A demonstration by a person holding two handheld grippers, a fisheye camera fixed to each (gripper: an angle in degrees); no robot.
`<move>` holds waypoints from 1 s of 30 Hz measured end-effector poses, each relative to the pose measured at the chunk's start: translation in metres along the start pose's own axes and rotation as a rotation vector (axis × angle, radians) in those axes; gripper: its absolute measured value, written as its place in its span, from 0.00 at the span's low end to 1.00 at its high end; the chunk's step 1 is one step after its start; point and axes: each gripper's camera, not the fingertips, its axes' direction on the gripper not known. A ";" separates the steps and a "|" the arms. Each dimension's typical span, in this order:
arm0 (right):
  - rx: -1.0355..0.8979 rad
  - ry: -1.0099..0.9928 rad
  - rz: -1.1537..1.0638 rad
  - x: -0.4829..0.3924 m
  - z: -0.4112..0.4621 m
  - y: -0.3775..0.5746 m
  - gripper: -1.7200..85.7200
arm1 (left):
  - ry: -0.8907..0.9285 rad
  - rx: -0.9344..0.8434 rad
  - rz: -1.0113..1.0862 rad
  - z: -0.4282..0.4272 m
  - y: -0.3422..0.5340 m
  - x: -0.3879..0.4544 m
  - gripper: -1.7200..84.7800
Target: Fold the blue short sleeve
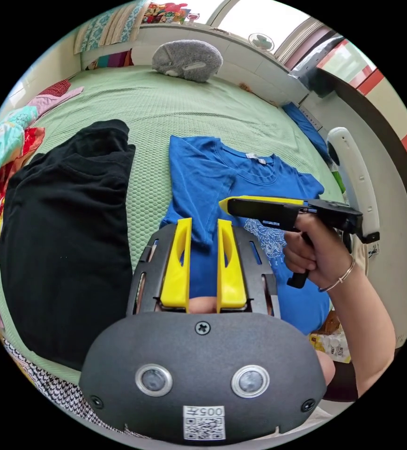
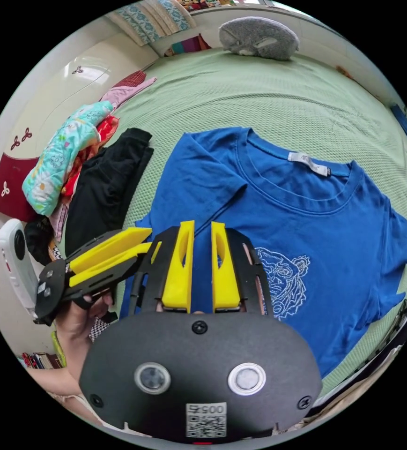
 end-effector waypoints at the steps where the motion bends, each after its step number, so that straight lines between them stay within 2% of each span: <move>1: 0.010 0.002 -0.013 0.001 -0.005 0.006 0.09 | 0.021 0.008 -0.008 0.000 0.002 0.002 0.13; 12: 0.081 -0.006 0.048 0.049 -0.050 0.110 0.09 | 0.065 0.078 0.120 -0.004 0.039 0.084 0.12; 14: 0.082 0.009 0.061 0.059 -0.061 0.131 0.09 | 0.074 0.071 0.155 0.001 0.045 0.105 0.12; 19: 0.090 0.074 0.111 0.094 -0.101 0.191 0.09 | 0.232 0.044 0.285 0.028 0.061 0.178 0.12; 25: 0.104 0.173 0.194 0.132 -0.131 0.237 0.08 | 0.248 -0.011 0.401 0.069 0.070 0.247 0.12; 30: 0.095 0.182 0.259 0.150 -0.125 0.241 0.08 | 0.264 -0.061 0.433 0.103 0.071 0.282 0.12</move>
